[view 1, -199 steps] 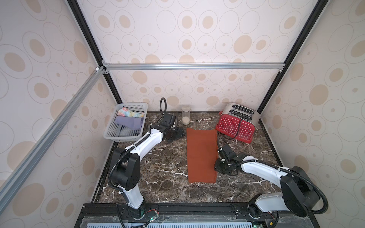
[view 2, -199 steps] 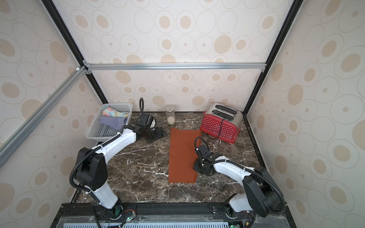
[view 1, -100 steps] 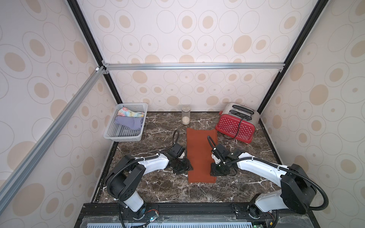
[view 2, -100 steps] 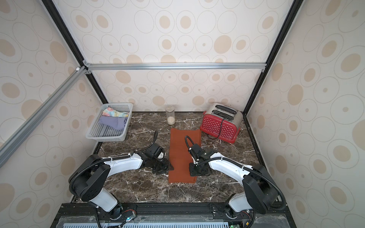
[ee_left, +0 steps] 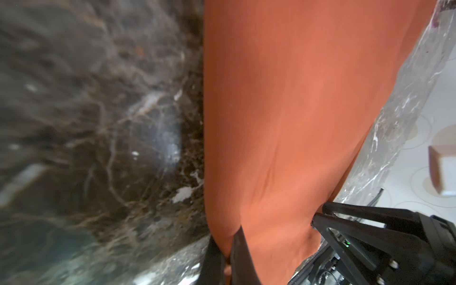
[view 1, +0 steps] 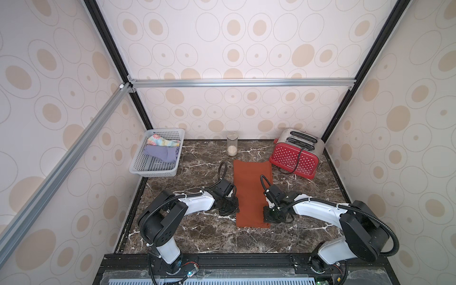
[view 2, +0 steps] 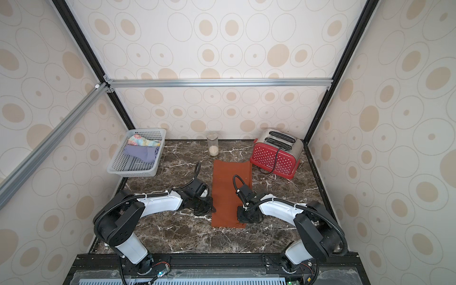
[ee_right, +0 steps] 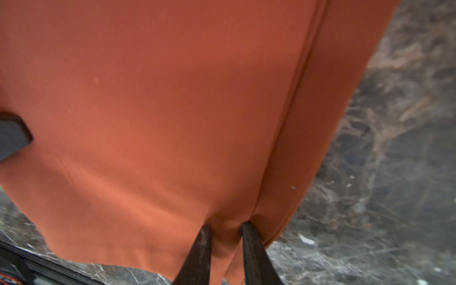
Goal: Roll up the skirts
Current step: Roll the skirt at the center of the board.
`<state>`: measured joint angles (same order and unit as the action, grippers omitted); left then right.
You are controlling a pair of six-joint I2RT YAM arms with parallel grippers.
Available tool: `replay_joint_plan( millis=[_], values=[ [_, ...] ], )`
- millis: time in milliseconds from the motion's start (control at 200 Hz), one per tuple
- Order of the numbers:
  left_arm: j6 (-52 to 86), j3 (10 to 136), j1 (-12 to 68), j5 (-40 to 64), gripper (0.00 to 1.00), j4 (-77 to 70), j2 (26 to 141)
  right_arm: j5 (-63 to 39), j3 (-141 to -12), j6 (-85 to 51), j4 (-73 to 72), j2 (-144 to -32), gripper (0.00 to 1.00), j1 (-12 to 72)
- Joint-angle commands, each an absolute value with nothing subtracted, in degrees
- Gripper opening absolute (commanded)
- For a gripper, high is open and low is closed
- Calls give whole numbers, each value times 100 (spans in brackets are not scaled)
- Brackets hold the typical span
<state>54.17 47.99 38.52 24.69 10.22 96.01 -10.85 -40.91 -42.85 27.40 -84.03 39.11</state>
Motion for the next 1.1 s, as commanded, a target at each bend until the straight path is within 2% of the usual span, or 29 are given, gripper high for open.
replay_joint_plan(
  millis=[0,125,241,311,406,526,677,777,862,912,982,1098],
  values=[
    [4699,4992,3569,1849,0,1817,9308,-1553,-3527,-5438,1907,-8701,15,4292],
    [4248,4891,3122,1908,0,2237,8967,-1496,-3433,-6642,737,-9047,14,4914],
    [4154,4904,3088,1934,0,2519,8851,-1266,-3709,-6827,776,-9245,19,5267],
    [4138,4939,3085,1960,0,2634,8875,-1033,-4065,-6193,1658,-9223,20,5309],
    [4086,5069,3086,1858,0,2839,9007,-109,-4455,-5049,2728,-8930,23,5402],
    [4117,5183,3050,1923,1,2812,9152,1113,-4981,-3348,3286,-8610,38,5861],
    [4272,5367,3050,2436,9,2493,9365,2124,-5806,-1739,3821,-8799,47,6420],
    [4359,5454,3051,2691,13,2308,9466,2157,-6068,-1056,3916,-9091,51,6598],
    [4374,5505,3056,2824,17,2297,9508,1748,-6222,-643,3828,-9342,53,6665],
    [4353,5548,3050,2848,18,2354,9505,1490,-6110,-348,3603,-9414,61,6694],
    [4301,5618,3051,2797,19,2463,9520,1247,-6073,-125,3514,-9546,63,6705],
    [4298,5784,3041,2839,16,2575,9623,1647,-5979,-184,3331,-9760,69,6697]
  ],
)
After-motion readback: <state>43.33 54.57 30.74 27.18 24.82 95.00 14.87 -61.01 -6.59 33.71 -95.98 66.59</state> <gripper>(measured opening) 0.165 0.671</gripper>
